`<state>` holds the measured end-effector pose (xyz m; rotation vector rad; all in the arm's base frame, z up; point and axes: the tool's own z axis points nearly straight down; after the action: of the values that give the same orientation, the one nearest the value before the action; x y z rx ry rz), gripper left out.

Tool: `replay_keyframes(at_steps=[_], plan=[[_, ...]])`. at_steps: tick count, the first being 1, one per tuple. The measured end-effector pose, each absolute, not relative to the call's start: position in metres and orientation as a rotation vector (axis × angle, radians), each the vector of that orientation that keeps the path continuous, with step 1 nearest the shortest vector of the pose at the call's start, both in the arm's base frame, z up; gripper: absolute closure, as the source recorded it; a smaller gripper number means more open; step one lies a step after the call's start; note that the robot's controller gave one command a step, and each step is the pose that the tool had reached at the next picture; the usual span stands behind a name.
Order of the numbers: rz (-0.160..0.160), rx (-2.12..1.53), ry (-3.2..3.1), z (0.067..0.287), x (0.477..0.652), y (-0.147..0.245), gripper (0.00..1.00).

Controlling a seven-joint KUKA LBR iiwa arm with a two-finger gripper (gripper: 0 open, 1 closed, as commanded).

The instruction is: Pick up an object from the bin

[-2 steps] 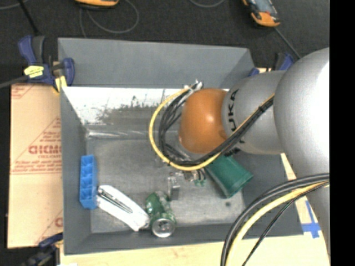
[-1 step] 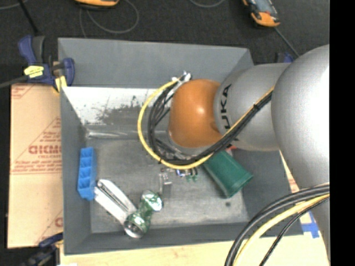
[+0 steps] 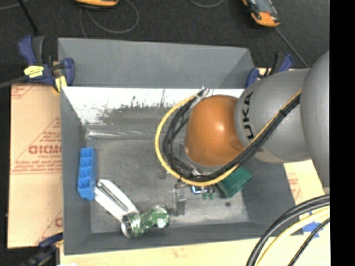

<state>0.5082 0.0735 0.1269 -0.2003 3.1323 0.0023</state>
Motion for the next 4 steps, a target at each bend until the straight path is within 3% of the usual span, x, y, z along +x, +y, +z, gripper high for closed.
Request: replay_keyframes(at_steps=[1, 2, 3, 4], plan=[[-0.005, -0.261, 3.13, 0.101, 0.5, 0.09, 0.0], [-0.001, -0.36, 3.119, 0.072, 0.479, 0.079, 1.0], [0.001, -0.356, 3.11, 0.074, 0.481, 0.08, 0.0], [0.001, -0.355, 3.11, 0.074, 0.481, 0.079, 0.0]])
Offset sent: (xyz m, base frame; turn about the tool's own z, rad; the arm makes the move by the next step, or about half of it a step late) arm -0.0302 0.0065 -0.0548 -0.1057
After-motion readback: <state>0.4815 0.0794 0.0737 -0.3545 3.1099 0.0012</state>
